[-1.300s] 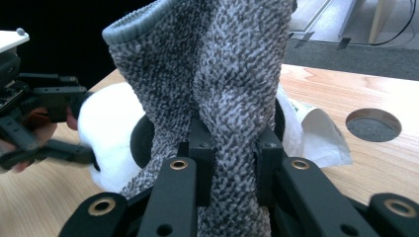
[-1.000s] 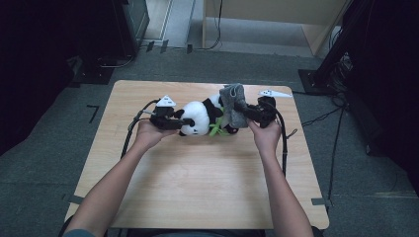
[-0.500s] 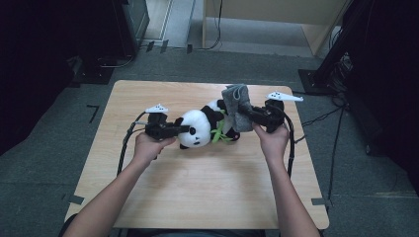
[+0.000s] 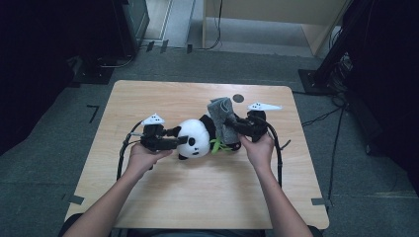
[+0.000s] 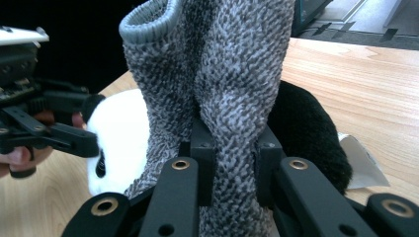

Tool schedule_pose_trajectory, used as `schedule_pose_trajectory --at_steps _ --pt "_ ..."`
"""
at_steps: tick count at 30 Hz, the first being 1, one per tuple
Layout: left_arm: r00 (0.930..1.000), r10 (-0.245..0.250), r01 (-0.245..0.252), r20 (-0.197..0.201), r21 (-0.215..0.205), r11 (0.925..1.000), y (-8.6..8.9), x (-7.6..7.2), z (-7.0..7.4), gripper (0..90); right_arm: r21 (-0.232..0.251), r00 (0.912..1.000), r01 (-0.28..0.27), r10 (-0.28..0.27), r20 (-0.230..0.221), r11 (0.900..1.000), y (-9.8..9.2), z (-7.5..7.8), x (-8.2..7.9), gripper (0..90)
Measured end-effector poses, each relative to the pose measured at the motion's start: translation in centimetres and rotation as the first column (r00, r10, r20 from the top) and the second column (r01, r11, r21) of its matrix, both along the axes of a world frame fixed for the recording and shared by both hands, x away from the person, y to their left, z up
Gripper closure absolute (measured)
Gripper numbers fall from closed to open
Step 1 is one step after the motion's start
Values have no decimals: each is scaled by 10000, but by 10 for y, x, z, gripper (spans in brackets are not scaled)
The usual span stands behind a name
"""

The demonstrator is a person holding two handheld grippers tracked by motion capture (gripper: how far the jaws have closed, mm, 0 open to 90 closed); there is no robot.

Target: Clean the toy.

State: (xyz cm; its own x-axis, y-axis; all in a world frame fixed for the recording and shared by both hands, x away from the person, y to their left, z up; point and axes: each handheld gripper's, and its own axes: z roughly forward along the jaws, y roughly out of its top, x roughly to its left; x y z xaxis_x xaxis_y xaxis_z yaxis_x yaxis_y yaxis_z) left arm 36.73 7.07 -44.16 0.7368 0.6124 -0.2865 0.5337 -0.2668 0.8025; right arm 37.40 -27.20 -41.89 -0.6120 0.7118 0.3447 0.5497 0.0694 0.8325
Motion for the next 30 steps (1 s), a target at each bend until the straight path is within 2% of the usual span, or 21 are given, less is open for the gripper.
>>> schedule_pose_trajectory --at_steps 2,3,5,7,8,9,10,13,14,15,16,17,20,21,22,23,24,26,27,29,30 --pt "9987 -441 441 271 -16 9990 3 5 7 341 -233 10000 -21 23 89 9997 1 0 1 786" --pt "9964 -829 830 160 -94 9965 4 10 10 309 -253 9999 -54 56 95 9997 1 0 1 786" --pt "9907 -1357 1348 122 581 9892 1 19 13 287 -240 9997 -179 183 134 9996 0 -1 1 786" --pt "9826 -1853 1855 -134 1317 9738 -5 27 9 266 -177 9998 -196 197 86 9997 0 -1 2 786" --pt "9795 -2004 2008 -180 1534 9675 -8 30 7 255 -181 9997 -218 220 97 9996 0 -1 2 786" --pt "9745 -2240 2232 -126 1547 9624 -9 32 5 249 -207 9996 -266 269 107 9994 1 -2 2 786" --pt "9716 -2366 2337 14 1495 9607 -9 34 5 237 -252 9994 -312 316 132 9992 2 -2 2 787" --pt "9567 -2911 2865 13 1724 9424 -9 39 2 207 -252 9990 -407 411 154 9989 2 -3 3 787" --pt "9499 -3126 3072 6 1835 9338 -10 40 1 201 -238 9989 -439 443 164 9988 3 -3 3 786" --pt "9462 -3235 3173 37 1856 9300 -10 41 1 197 -238 9988 -452 456 186 9987 3 -3 4 786" --pt "9427 -3335 3287 -81 1936 9244 -11 42 1 197 -240 9989 -440 444 176 9987 4 -3 5 786" --pt "9419 -3353 3326 -203 1968 9223 -12 43 1 199 -242 9989 -438 442 175 9987 4 -3 5 786" --pt "9399 -3401 3381 -318 2270 9133 -14 44 2 364 -221 9989 -423 427 194 9989 6 -3 7 786" --pt "9434 -3285 3297 -449 2313 9153 -15 44 3 433 -209 9990 -418 422 177 9989 6 -3 7 786" --pt "9464 -3201 3207 -426 2405 9161 -15 43 5 493 -181 9990 -424 427 165 9989 6 -3 7 786" --pt "9503 -3092 3085 -354 2386 9208 -15 41 7 542 -193 9992 -367 370 160 9991 6 -2 7 786" --pt "9548 -2957 2942 -289 2295 9278 -15 39 8 573 -167 9994 -314 316 131 9994 6 0 6 785" --pt "9638 -2662 2648 -157 1749 9483 -12 34 12 608 -75 9998 -188 189 95 9998 3 5 4 785" --pt "9702 -2421 2401 -39 1472 9595 -11 32 13 611 -10 9996 -132 132 246 9999 2 10 1 785" --pt "9808 -1944 1920 146 1011 9762 -9 26 17 619 171 9981 -175 164 596 9997 -1 20 -6 785" --pt "9850 -1718 1700 136 857 9817 -8 23 18 628 219 9970 -258 241 738 9994 0 24 -11 784"
